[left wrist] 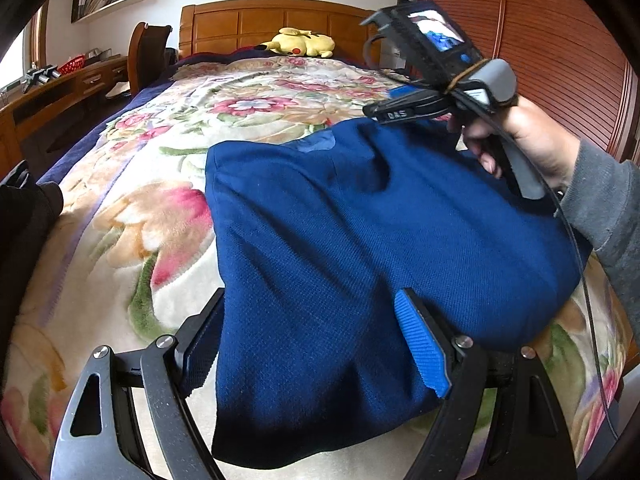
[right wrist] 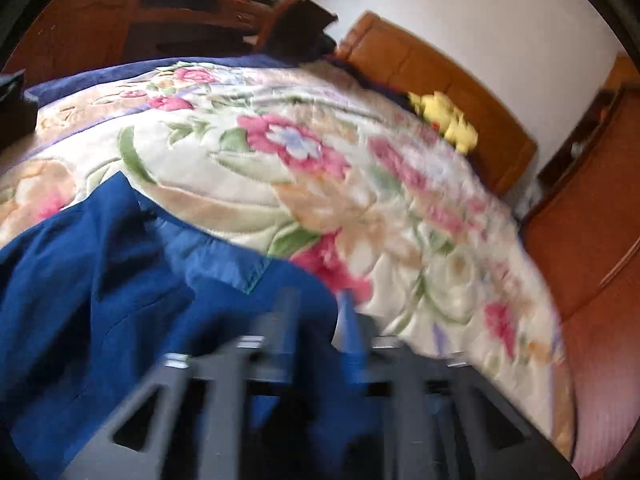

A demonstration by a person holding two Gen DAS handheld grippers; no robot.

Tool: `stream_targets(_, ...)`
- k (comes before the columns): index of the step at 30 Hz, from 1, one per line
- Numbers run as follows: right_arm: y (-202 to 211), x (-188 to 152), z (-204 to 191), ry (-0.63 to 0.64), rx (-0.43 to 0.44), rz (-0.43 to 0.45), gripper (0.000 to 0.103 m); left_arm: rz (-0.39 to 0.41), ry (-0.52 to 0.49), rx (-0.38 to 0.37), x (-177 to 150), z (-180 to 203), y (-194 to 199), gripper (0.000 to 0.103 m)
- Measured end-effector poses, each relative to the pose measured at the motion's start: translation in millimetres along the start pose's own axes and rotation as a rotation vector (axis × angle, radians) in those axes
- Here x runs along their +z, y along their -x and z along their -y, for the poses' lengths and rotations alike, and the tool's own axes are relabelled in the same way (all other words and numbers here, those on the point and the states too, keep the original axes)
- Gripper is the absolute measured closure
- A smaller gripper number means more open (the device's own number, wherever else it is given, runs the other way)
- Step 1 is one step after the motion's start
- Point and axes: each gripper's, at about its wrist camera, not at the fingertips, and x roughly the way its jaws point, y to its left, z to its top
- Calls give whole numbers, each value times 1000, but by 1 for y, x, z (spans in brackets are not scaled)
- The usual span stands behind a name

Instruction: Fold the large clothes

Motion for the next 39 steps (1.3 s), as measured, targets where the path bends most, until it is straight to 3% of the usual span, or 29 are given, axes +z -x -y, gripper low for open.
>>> stream_targets(6,16,5,32,-145,107,40,44,4,-8,13,1,3,1,20)
stream_targets(13,16,12,-10,-66,263,49,44,37,28,26,3,-7,8,20)
stream_targets(16,-8,16,-33,-29,324,-28,45,29,37,19,3,-8,6,20)
stream_targets(20,-48,16,-54,-1,333,-175,45,26,37,16,2,-9,5,20)
stream_targets(21,-51,16,-55,-1,333,-179,48,25,37,16,2,-9,5,20)
stream_targets(22,-54,18,-54,-10,355,-184,64,24,36,15,2,-9,5,20)
stream_targets(23,-57,20,-55,-16,386,-191,74,23,36,14,2,-9,4,20)
stream_targets(24,-57,21,-57,3,382,-187,97,22,36,14,2,-9,4,20)
stream_targets(25,-57,22,-62,36,370,-186,101,22,35,14,2,-9,4,20)
stream_targets(29,-46,32,-74,68,336,-116,102,21,33,17,2,-9,3,20)
stream_targets(35,-7,48,-68,-25,282,138,102,21,32,20,2,-8,3,20)
stream_targets(38,-9,46,-66,-7,280,98,99,16,27,22,3,-6,2,20)
stream_targets(39,-11,44,-61,-14,265,68,83,16,24,23,3,-5,2,20)
